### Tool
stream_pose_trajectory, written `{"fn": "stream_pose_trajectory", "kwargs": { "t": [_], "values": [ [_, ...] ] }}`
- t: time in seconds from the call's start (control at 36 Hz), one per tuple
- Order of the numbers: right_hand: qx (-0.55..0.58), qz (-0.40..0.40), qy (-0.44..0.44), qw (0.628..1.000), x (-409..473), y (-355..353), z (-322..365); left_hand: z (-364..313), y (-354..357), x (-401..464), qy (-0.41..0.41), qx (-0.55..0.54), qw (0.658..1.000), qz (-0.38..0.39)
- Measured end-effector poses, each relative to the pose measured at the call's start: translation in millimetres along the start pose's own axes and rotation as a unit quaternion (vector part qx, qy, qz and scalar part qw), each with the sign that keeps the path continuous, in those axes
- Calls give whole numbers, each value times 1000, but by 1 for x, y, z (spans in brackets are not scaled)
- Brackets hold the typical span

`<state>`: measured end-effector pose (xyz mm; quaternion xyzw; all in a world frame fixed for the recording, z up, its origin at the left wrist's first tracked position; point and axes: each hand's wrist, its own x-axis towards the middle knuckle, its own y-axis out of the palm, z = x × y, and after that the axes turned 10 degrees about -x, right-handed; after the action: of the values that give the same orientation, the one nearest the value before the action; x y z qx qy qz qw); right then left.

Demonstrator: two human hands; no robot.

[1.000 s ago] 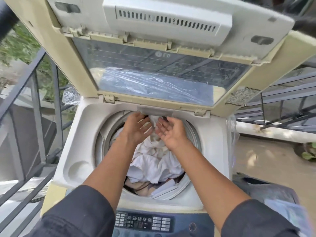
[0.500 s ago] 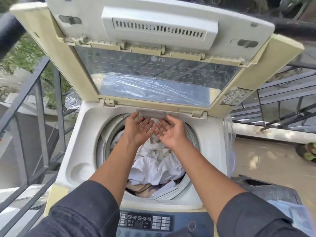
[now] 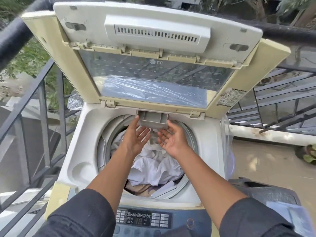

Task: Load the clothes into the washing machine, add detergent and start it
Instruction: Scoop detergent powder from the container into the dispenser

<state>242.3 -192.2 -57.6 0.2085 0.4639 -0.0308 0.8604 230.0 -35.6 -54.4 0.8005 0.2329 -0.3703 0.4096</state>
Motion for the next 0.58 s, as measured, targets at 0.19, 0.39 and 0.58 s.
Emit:
{"fn": "stream_pose_trajectory", "kwargs": {
  "t": [0.19,0.39,0.58],
  "values": [
    [-5,6,1,1000,-6,-11,-12,9,-17,-10,9,20,1000,-3],
    [-33,5,4,999,-12,-14,-8,7,-18,-12,8,22,1000,1],
    [-59,-14,17,998,-28,-32,-5,13,-22,-22,-9,24,999,-19]
  ]
}}
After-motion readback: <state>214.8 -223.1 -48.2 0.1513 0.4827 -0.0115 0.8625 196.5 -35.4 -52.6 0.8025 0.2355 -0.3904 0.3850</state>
